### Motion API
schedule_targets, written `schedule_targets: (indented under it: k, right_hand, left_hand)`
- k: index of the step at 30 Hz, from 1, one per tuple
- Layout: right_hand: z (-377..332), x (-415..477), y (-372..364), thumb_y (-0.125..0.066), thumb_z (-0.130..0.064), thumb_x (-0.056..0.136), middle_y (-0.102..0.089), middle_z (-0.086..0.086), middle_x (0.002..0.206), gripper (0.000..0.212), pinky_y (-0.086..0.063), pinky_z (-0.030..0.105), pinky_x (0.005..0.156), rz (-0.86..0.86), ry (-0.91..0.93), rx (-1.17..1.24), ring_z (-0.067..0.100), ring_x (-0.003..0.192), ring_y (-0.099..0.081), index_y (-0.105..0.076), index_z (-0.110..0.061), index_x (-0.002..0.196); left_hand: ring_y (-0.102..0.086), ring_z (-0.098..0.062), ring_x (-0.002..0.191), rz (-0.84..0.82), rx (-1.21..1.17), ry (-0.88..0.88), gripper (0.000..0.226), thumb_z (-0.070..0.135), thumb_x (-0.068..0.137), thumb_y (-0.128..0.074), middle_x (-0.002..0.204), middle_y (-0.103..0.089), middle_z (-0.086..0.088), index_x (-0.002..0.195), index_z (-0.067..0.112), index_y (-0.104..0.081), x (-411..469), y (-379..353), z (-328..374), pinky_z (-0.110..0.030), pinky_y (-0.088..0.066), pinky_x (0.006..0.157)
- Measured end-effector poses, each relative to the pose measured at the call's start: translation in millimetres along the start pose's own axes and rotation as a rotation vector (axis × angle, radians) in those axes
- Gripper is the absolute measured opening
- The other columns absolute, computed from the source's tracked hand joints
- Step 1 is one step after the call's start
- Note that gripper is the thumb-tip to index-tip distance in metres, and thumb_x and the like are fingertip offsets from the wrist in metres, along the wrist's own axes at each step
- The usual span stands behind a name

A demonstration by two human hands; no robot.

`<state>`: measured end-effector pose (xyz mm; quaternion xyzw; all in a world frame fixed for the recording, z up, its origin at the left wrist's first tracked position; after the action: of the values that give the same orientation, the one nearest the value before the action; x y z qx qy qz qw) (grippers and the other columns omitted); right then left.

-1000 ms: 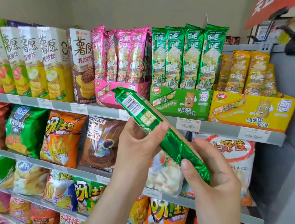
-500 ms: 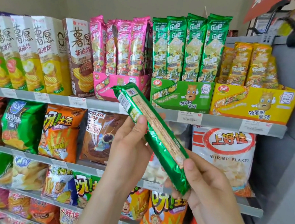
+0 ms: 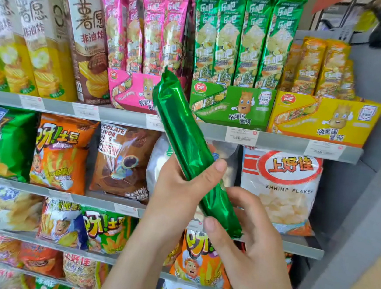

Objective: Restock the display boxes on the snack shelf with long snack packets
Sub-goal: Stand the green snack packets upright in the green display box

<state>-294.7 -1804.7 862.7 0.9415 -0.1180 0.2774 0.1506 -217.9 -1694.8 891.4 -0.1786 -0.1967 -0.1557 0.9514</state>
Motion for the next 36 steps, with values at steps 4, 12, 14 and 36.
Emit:
schedule_targets:
  k: [4, 12, 14, 36]
  right_hand:
    - [13.9, -0.4, -3.2, -0.064, -0.061, 0.077, -0.072, -0.007, 0.104, 0.037, -0.057, 0.025, 0.077, -0.261, -0.248, 0.309, 0.018, 0.087, -0.074, -0.06, -0.049, 0.111]
    - [2.4, 3.0, 48.0, -0.063, -0.052, 0.077, -0.069, -0.02, 0.088, 0.03, -0.044, 0.004, 0.069, 0.148, 0.043, -0.171, -0.001, 0.083, -0.063, -0.059, -0.051, 0.106]
    - [-3.1, 2.2, 59.2, -0.06, -0.05, 0.079, -0.064, -0.023, 0.085, 0.034, -0.035, -0.006, 0.075, 0.275, 0.128, -0.354, -0.008, 0.086, -0.059, -0.056, -0.045, 0.112]
    - [30.8, -10.7, 104.5, -0.074, -0.014, 0.081, -0.061, 0.011, 0.131, 0.044, -0.043, 0.016, 0.102, 0.307, 0.531, -0.205, 0.008, 0.126, -0.055, -0.063, -0.009, 0.123]
  left_hand:
    - [-0.062, -0.022, 0.069, -0.046, -0.201, 0.018, 0.028, 0.024, 0.074, -0.079, 0.078, -0.063, -0.01, 0.091, 0.012, -0.061, 2.2, -8.0, -3.3, -0.034, -0.052, 0.062]
    - [-0.068, -0.013, 0.095, 0.016, -0.038, 0.046, 0.032, 0.04, 0.074, -0.075, 0.101, -0.073, 0.002, 0.103, 0.028, -0.071, 13.6, -26.6, -8.0, -0.034, -0.054, 0.085]
    - [-0.07, -0.015, 0.092, 0.044, -0.052, 0.041, 0.044, 0.029, 0.078, -0.075, 0.102, -0.074, -0.003, 0.12, 0.019, -0.064, 15.4, -33.6, -8.5, -0.031, -0.055, 0.077]
    - [-0.063, -0.022, 0.11, 0.312, 0.079, 0.081, 0.084, 0.045, 0.076, -0.072, 0.128, -0.063, -0.006, 0.145, 0.01, -0.04, 30.4, -73.3, -2.7, -0.043, -0.052, 0.094]
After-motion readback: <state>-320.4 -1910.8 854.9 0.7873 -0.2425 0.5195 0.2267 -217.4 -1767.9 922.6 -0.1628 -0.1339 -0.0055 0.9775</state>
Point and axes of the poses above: each hand's wrist, its own x-axis towards the middle knuckle, its own y-axis out of the back of the hand, z = x × y, the point moved 7 cm from there along x, towards the middle knuckle
